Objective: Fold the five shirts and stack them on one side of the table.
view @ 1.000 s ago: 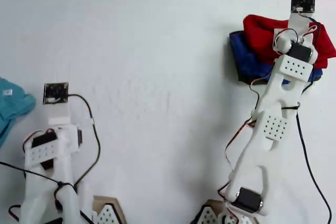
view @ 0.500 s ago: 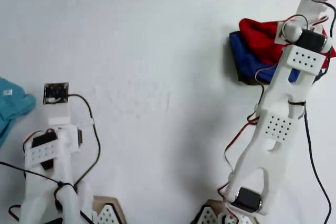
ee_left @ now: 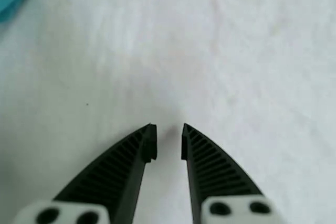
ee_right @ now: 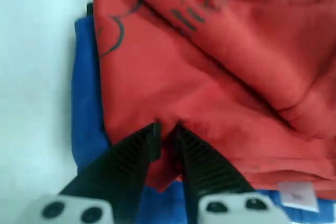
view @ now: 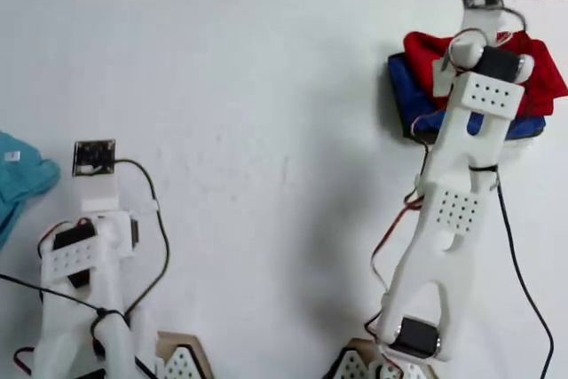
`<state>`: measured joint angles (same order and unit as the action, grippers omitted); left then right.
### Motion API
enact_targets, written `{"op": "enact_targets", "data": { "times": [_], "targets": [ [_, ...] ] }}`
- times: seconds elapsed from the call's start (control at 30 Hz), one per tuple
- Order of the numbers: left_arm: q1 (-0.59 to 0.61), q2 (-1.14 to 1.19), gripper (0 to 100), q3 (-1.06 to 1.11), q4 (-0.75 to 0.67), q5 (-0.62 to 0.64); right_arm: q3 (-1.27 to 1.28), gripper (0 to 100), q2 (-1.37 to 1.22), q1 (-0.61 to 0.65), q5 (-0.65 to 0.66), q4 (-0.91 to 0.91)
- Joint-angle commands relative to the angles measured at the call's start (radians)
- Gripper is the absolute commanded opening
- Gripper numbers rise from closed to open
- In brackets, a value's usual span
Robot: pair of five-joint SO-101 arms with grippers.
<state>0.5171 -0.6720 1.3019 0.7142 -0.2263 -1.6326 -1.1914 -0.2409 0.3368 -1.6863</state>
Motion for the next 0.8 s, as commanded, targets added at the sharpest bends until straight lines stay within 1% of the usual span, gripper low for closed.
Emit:
{"op": "enact_targets", "data": {
  "times": [0.0, 0.07, 0.17, 0.3, 0.37, 0.47, 0.57, 0.77],
  "targets": [
    [-0.011, -0.020, 11, 0.002, -0.014, -0.003, -0.032, 4.5, -0.008, 0.005, 0.018, -0.076],
    [-0.011, -0.020, 11, 0.002, -0.014, -0.003, -0.026, 1.5, -0.008, 0.013, 0.066, -0.084],
    [-0.011, -0.020, 11, 0.002, -0.014, -0.003, -0.031, 2.0, -0.007, 0.007, 0.103, -0.085],
    [-0.011, -0.020, 11, 0.002, -0.014, -0.003, -0.021, 1.9, -0.007, -0.008, 0.106, -0.087],
    [-0.011, -0.020, 11, 0.002, -0.014, -0.003, -0.017, 1.9, -0.007, -0.007, 0.132, -0.088],
    [-0.011, -0.020, 11, 0.002, -0.014, -0.003, 0.037, 1.9, 0.028, -0.002, 0.141, -0.088],
    [-0.011, -0.020, 11, 0.002, -0.014, -0.003, 0.187, 1.9, 0.127, 0.008, 0.140, -0.088],
    [-0.011, -0.020, 11, 0.002, -0.014, -0.003, 0.628, 2.0, 0.400, 0.053, 0.137, -0.081]
  ]
}}
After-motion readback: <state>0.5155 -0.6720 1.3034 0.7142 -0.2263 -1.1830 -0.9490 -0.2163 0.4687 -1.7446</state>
